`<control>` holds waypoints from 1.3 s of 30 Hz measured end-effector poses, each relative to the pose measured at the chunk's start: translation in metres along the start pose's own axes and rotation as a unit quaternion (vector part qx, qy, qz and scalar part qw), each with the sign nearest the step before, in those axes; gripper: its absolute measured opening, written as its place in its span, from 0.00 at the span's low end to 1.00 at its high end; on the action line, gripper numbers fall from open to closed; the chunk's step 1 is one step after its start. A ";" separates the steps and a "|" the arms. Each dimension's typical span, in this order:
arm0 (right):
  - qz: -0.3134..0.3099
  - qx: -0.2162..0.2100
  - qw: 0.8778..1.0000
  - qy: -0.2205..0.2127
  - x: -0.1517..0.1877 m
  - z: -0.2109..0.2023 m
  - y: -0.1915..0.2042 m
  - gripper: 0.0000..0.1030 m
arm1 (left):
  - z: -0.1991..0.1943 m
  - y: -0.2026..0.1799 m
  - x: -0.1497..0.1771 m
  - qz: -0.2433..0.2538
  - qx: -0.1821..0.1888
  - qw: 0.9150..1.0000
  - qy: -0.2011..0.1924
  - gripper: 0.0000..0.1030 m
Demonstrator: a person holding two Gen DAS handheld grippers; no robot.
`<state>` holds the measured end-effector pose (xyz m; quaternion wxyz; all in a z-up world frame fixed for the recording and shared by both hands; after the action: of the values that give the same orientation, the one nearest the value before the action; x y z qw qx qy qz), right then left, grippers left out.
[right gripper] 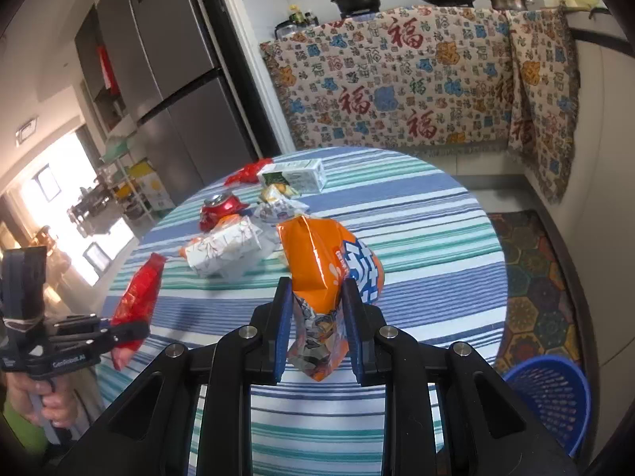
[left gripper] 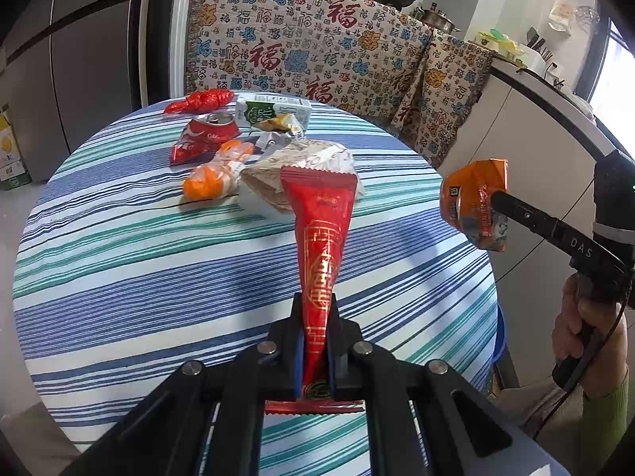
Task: Collect trash
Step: 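Carry red wrapper and orange bag over the blue wastebasket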
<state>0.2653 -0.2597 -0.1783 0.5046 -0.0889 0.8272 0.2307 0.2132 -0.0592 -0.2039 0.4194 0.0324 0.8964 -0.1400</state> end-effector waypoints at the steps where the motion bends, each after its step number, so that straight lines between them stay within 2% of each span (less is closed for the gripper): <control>1: 0.004 -0.002 1.000 -0.001 0.000 -0.001 -0.001 0.23 | 0.000 -0.006 0.000 0.001 0.004 1.000 -0.001 0.08; 6: 0.019 -0.004 1.000 -0.015 -0.006 -0.015 -0.008 0.23 | 0.011 -0.040 -0.002 0.010 0.027 1.000 0.008 0.07; 12: 0.043 0.014 0.998 -0.035 -0.019 -0.040 -0.033 0.24 | 0.036 -0.092 -0.017 0.021 0.066 0.997 0.020 0.07; 16: 0.058 0.042 0.996 -0.052 -0.028 -0.074 -0.065 0.24 | 0.053 -0.146 -0.026 0.048 0.099 0.994 0.027 0.07; 19: 0.068 0.079 0.993 -0.053 -0.026 -0.101 -0.100 0.24 | 0.070 -0.191 -0.024 0.070 0.125 0.989 0.036 0.07; 24: 0.111 0.146 0.983 -0.028 -0.003 -0.134 -0.173 0.24 | 0.105 -0.265 -0.005 0.105 0.165 0.978 0.070 0.07; 28: 0.169 0.174 0.970 0.003 0.021 -0.144 -0.230 0.24 | 0.134 -0.313 0.019 0.130 0.182 0.969 0.102 0.07; 34: 0.221 0.209 0.952 0.035 0.058 -0.145 -0.296 0.24 | 0.176 -0.356 0.060 0.149 0.195 0.958 0.146 0.07; 39: 0.253 0.217 0.942 0.044 0.077 -0.150 -0.323 0.25 | 0.206 -0.376 0.088 0.158 0.198 0.952 0.170 0.07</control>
<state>0.2323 -0.6070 -0.2828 0.4003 0.2246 0.8736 0.1617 0.2436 -0.4821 -0.3123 0.2632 0.2797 0.8919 -0.2389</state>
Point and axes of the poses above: each gripper's, at about its wrist camera, not at the fingertips, and z roughly the way its jaws point, y to its left, x to its underside, the point moved 10 cm from there along z, roughly the way its jaws point, and after that the axes turned 12 degrees about -y, right-handed, at the moved point
